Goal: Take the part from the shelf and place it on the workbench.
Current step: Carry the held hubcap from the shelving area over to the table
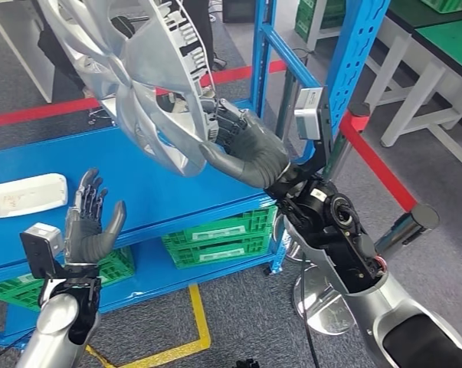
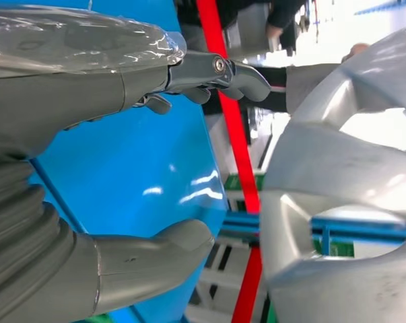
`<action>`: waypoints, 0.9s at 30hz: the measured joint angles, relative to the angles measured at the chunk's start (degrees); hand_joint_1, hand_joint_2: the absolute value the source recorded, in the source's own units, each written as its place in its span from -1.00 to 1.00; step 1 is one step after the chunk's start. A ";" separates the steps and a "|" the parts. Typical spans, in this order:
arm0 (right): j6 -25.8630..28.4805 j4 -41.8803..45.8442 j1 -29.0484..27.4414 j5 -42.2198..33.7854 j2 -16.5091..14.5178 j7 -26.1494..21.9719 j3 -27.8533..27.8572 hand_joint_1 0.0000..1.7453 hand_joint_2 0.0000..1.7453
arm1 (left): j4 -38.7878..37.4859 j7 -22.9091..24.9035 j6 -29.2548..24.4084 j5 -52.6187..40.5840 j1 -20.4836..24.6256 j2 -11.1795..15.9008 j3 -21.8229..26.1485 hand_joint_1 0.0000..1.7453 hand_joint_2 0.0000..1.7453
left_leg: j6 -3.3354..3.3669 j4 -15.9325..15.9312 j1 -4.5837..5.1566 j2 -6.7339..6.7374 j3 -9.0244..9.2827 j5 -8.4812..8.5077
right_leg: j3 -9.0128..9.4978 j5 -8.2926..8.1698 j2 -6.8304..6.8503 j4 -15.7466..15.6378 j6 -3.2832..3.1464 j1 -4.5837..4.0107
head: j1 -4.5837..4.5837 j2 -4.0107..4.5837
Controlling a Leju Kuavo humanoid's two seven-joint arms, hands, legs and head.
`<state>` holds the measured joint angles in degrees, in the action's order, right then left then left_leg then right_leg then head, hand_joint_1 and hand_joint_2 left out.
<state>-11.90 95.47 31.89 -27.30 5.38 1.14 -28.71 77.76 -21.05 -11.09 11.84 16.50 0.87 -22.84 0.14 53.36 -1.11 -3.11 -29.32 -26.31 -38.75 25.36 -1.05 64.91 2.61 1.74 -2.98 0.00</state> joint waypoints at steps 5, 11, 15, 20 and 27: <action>-0.33 0.16 -0.24 -0.01 0.23 -0.04 0.38 1.00 1.00 | 0.08 0.19 -0.17 0.02 -0.04 -0.04 -0.02 -1.00 1.00 | -1.96 1.24 -0.72 -2.57 -1.52 -0.46 | 4.33 -1.22 -2.73 -8.20 -0.46 0.16 | -0.13 0.00; -0.57 0.14 -0.29 0.01 0.26 -0.29 0.78 1.00 1.00 | 0.16 -0.02 -0.26 0.03 0.10 0.00 -0.02 -1.00 1.00 | -2.95 16.56 -0.52 2.36 -10.57 -5.70 | 5.28 -0.39 1.15 -8.52 -2.78 -0.29 | 1.58 0.00; -0.67 0.13 -0.30 0.00 0.26 -0.33 0.78 1.00 1.00 | 0.16 -0.02 -0.26 0.03 -0.03 0.03 -0.02 -1.00 1.00 | -1.67 13.22 0.17 3.53 -11.29 -0.42 | 6.13 0.26 3.68 -8.57 -3.31 -1.06 | 1.89 0.00; -0.79 0.13 -0.22 0.00 0.26 -0.57 0.83 1.00 1.00 | 0.16 -0.19 -0.35 0.16 0.45 0.01 -0.02 -1.00 1.00 | 0.13 1.95 2.15 6.44 -6.58 3.73 | 6.93 1.14 6.41 -8.75 -2.58 -1.82 | 1.90 0.00; -1.47 -0.09 -0.21 -0.09 0.46 -1.52 0.80 1.00 1.00 | 0.09 -1.16 -0.76 0.61 0.74 -0.30 -0.02 -1.00 1.00 | 0.99 0.98 1.23 1.60 -5.79 4.25 | -0.49 8.79 1.29 7.42 -1.01 -1.20 | 0.64 0.00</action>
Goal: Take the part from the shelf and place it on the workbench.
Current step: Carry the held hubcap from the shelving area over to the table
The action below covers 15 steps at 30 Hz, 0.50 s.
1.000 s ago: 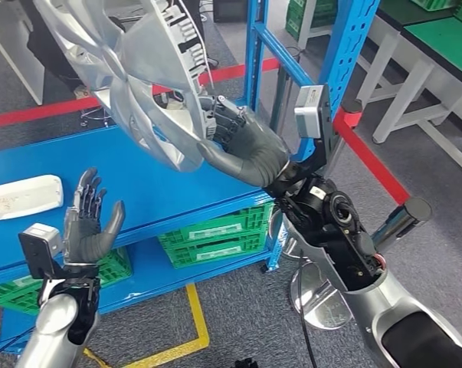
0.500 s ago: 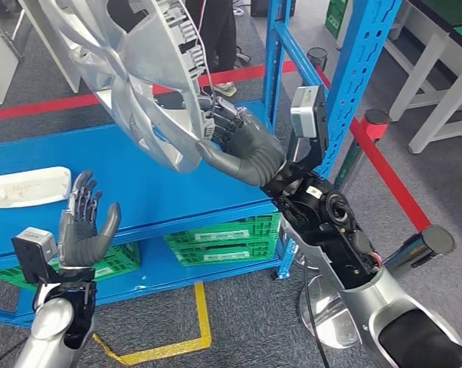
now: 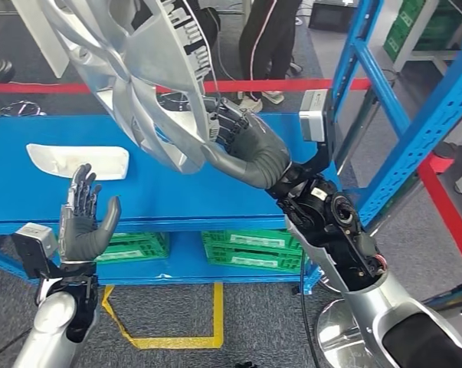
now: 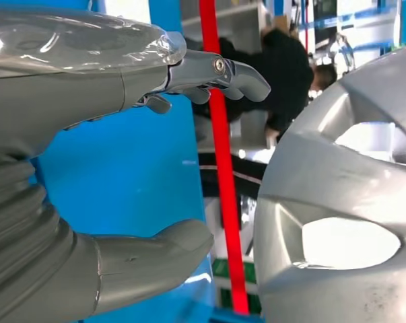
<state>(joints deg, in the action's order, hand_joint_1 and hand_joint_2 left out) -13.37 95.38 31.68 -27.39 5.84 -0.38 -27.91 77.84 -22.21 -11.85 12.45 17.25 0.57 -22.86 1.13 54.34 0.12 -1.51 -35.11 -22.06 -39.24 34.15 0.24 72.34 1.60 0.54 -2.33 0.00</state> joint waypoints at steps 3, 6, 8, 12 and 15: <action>0.00 -0.15 0.00 -0.02 0.06 -0.07 -0.03 1.00 1.00 | -0.13 -0.22 0.00 0.09 -0.03 -0.05 0.00 -1.00 1.00 | -0.18 0.23 -0.23 -2.52 0.15 -0.13 | 0.91 -4.14 -0.52 -3.60 0.22 0.24 | -0.30 0.00; 0.25 -0.25 -0.03 -0.27 0.15 -0.12 -0.06 1.00 1.00 | -0.39 -0.91 0.01 0.35 0.28 -0.29 0.00 -1.00 1.00 | -0.94 0.80 -0.52 -4.90 -0.27 -0.30 | 5.55 -8.53 -4.35 -14.08 0.02 0.86 | -0.56 0.00; 0.28 -0.30 -0.06 -0.37 0.19 -0.19 -0.16 1.00 1.00 | -0.64 -1.22 0.02 0.52 0.37 -0.36 0.00 -1.00 1.00 | -1.68 0.85 -0.78 -6.25 -0.87 -0.01 | 6.53 -8.34 -4.90 -15.69 -0.42 0.74 | -0.55 0.00; 0.35 -0.42 -0.13 -0.38 0.20 -0.25 -0.47 1.00 1.00 | -0.96 -1.63 0.00 0.67 0.61 -0.25 0.00 -1.00 1.00 | -2.82 4.63 -0.50 -2.56 -3.24 -2.01 | 7.42 -8.62 -1.97 -16.75 -1.87 0.97 | 0.27 0.00; 0.28 -0.46 -0.16 -0.57 0.20 -0.32 -0.54 1.00 1.00 | -1.21 -1.69 -0.05 0.77 0.71 -0.26 0.00 -1.00 1.00 | -3.40 16.04 -0.82 0.75 -9.47 -6.22 | 7.54 -8.37 0.45 -16.81 -2.51 0.63 | 1.07 0.00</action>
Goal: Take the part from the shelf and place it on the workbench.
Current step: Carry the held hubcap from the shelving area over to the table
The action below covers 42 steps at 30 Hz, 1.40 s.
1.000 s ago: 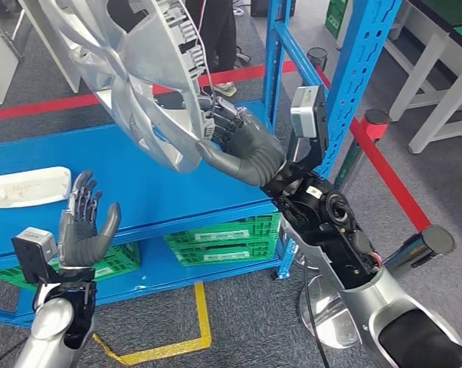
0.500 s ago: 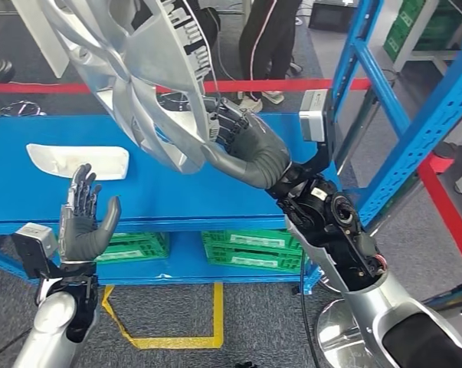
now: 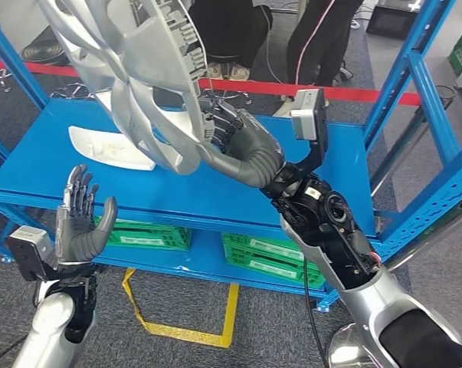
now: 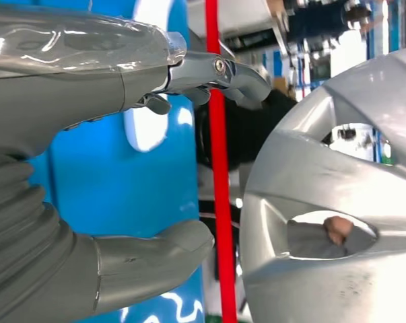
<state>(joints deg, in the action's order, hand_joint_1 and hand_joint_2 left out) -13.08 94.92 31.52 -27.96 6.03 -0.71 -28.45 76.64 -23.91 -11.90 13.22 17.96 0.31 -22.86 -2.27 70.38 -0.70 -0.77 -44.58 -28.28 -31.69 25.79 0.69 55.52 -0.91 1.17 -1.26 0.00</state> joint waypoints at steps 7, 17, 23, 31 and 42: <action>-0.43 -0.34 -0.12 -0.82 0.02 -0.02 -0.42 1.00 1.00 | -0.31 -0.18 -0.38 0.04 0.05 -0.01 0.00 -1.00 1.00 | 0.60 -14.86 0.48 5.51 7.15 7.53 | 1.39 1.58 4.66 -0.02 1.20 -0.84 | 0.26 0.00; 0.08 -0.49 -1.31 -0.77 0.37 0.09 -0.43 1.00 1.00 | -0.31 -0.18 -0.79 -0.02 -0.11 -0.27 0.00 -1.00 1.00 | 3.02 -15.57 0.32 -2.09 8.58 6.83 | -7.67 8.63 -0.65 18.05 2.41 -0.35 | -1.91 0.00; 0.07 -0.53 -1.51 -0.81 0.66 0.16 -0.42 1.00 1.00 | -0.33 -0.07 -1.08 -0.30 -0.14 -0.22 0.00 -1.00 1.00 | 1.73 -15.28 0.02 -7.06 8.50 6.67 | -1.32 -0.33 -5.86 1.22 1.60 0.04 | -2.40 0.00; -0.03 -0.73 -1.54 -0.90 0.68 0.21 -0.41 1.00 1.00 | -0.31 0.57 -1.65 -1.48 -0.65 0.33 0.04 -1.00 1.00 | -0.24 0.88 -0.01 0.04 -0.44 0.17 | -0.15 -0.60 0.36 -0.20 0.00 -0.26 | -0.56 0.00; -0.63 -1.41 -1.79 -1.86 0.77 0.17 -0.48 1.00 1.00 | 1.14 1.59 -2.18 -3.68 -1.33 1.37 1.02 -1.00 1.00 | 2.21 -15.82 0.33 1.58 8.41 7.20 | 0.63 2.79 4.01 1.85 2.46 -0.39 | -0.49 0.00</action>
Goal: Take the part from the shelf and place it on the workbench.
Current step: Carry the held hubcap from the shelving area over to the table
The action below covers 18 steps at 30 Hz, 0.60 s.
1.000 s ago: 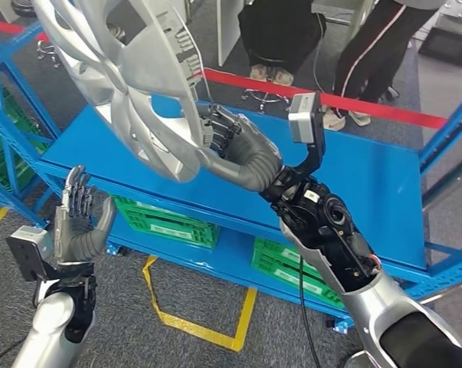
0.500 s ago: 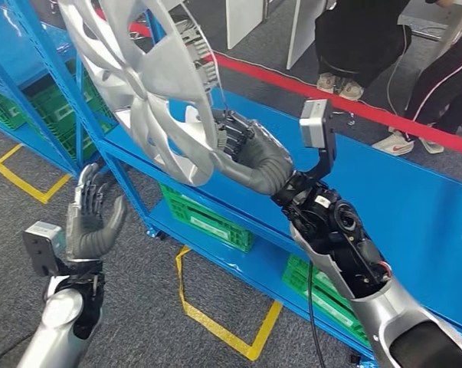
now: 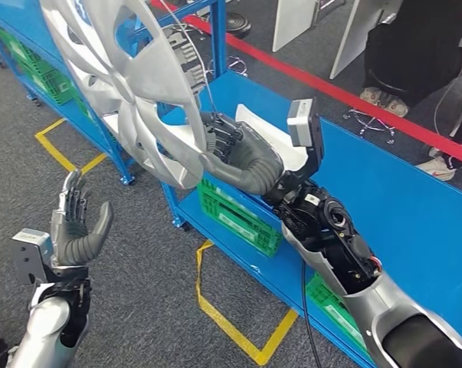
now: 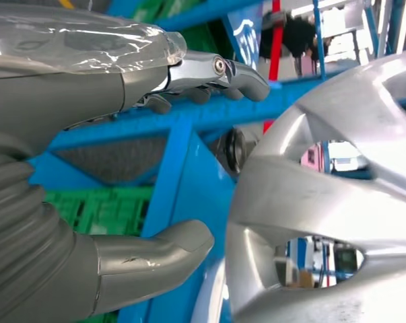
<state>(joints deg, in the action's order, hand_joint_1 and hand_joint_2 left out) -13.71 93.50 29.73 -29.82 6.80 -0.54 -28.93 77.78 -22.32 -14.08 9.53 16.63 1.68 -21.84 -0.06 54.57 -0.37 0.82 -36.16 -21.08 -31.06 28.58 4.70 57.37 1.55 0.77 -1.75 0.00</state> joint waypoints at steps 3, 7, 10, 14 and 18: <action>-0.01 -0.21 -0.46 -0.21 0.27 -0.05 0.03 1.00 1.00 | 0.52 0.31 -0.16 -0.22 -0.31 0.09 0.05 -1.00 1.00 | 0.74 -0.10 -0.05 -1.97 0.47 -0.15 | -5.15 4.91 -4.04 11.04 0.17 0.16 | -0.79 0.00; 0.08 -0.46 -1.50 -0.57 0.52 -0.07 0.07 1.00 1.00 | 0.77 0.38 -0.13 -0.27 -0.95 0.11 0.05 -1.00 1.00 | 0.81 0.09 0.10 -5.49 0.82 -0.33 | -6.91 1.73 -5.10 11.55 -0.27 0.13 | -1.40 0.00; 0.09 -0.48 -1.71 -0.65 0.78 -0.09 0.10 1.00 1.00 | 1.03 0.41 -0.13 -0.28 -1.03 0.10 0.05 -1.00 1.00 | 0.36 0.36 -0.05 -7.79 0.60 -0.40 | -2.52 -3.40 -8.75 0.65 -0.97 0.32 | -1.78 0.00; 0.08 -0.47 -1.72 -0.68 0.85 -0.16 0.08 1.00 1.00 | 1.32 0.46 -0.13 -0.30 -1.50 0.22 0.06 -1.00 1.00 | -1.12 0.24 -0.41 -9.63 -0.27 0.04 | -0.68 -3.53 -7.84 -2.03 -1.60 0.31 | -1.86 0.00; 0.19 -0.46 -1.84 -0.69 0.85 -0.27 0.14 1.00 1.00 | 1.65 0.44 -0.10 -0.33 -1.44 0.33 0.07 -1.00 1.00 | -1.97 10.94 -0.12 -2.62 -5.69 -5.22 | 0.05 -4.02 -4.53 -3.20 -2.46 0.17 | -0.34 0.00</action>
<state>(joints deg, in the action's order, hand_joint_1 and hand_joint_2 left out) -13.52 93.05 27.89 -30.52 7.65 -0.80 -28.79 79.43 -21.88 -14.18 9.21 15.19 2.01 -21.77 -2.03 65.51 -0.49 -1.80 -41.86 -26.31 -31.02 24.56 0.17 54.18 -0.91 0.95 -2.09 0.00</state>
